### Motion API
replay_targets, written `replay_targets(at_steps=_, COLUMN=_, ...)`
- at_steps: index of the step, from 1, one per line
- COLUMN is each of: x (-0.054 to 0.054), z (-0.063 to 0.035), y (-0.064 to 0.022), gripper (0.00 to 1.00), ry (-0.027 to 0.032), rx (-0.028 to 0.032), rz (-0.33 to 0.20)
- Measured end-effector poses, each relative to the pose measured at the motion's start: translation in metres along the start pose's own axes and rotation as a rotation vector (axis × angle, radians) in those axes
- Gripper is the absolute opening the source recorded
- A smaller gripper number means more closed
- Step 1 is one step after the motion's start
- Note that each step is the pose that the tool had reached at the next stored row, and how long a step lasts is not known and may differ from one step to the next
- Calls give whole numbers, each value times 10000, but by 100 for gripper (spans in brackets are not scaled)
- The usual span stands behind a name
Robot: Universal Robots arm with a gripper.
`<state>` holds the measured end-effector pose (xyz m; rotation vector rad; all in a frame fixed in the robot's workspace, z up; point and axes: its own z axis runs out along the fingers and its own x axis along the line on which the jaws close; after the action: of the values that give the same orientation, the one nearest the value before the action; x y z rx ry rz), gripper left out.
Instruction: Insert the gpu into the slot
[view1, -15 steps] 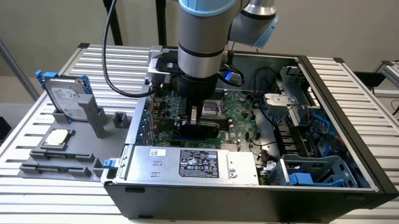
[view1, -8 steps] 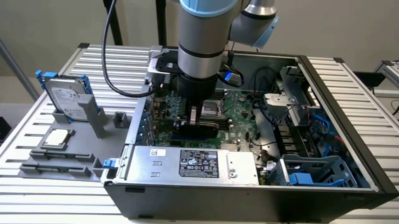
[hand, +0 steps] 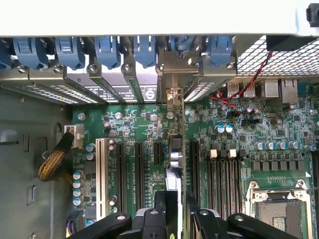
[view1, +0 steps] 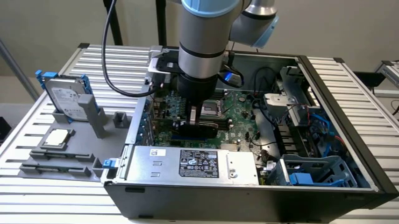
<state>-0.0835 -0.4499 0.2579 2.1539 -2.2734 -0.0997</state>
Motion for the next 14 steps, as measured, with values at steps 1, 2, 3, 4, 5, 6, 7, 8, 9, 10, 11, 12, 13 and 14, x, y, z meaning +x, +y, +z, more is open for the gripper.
replay_targets(at_steps=1, x=0, z=0, y=-5, gripper=26, ry=0, rx=-5, rz=1)
replay_targets(at_steps=2, x=-1, z=-1, y=-10, gripper=26, ry=1, rx=-7, rz=0)
replay_targets(at_steps=3, x=-1, z=-1, y=-16, gripper=26, ry=2, rx=-7, rz=-1)
replay_targets(at_steps=4, x=-1, z=-1, y=-20, gripper=26, ry=1, rx=-7, rz=-2)
replay_targets(at_steps=5, x=-1, z=0, y=-22, gripper=26, ry=3, rx=-8, rz=-3)
replay_targets(at_steps=6, x=-2, z=1, y=-22, gripper=26, ry=3, rx=-9, rz=-3)
replay_targets(at_steps=7, x=-1, z=3, y=-22, gripper=26, ry=5, rx=-14, rz=-2)
replay_targets(at_steps=8, x=-1, z=5, y=-23, gripper=26, ry=5, rx=-18, rz=-2)
replay_targets(at_steps=9, x=-1, z=7, y=-22, gripper=26, ry=5, rx=-23, rz=-2)
replay_targets(at_steps=10, x=-1, z=7, y=-22, gripper=26, ry=5, rx=-24, rz=-1)
replay_targets(at_steps=11, x=-1, z=8, y=-23, gripper=26, ry=3, rx=-27, rz=-2)
replay_targets(at_steps=12, x=-2, z=9, y=-23, gripper=26, ry=3, rx=-29, rz=-2)
replay_targets(at_steps=13, x=-4, z=9, y=-23, gripper=26, ry=3, rx=-33, rz=-3)
replay_targets(at_steps=14, x=-7, z=9, y=-24, gripper=26, ry=3, rx=-35, rz=-9)
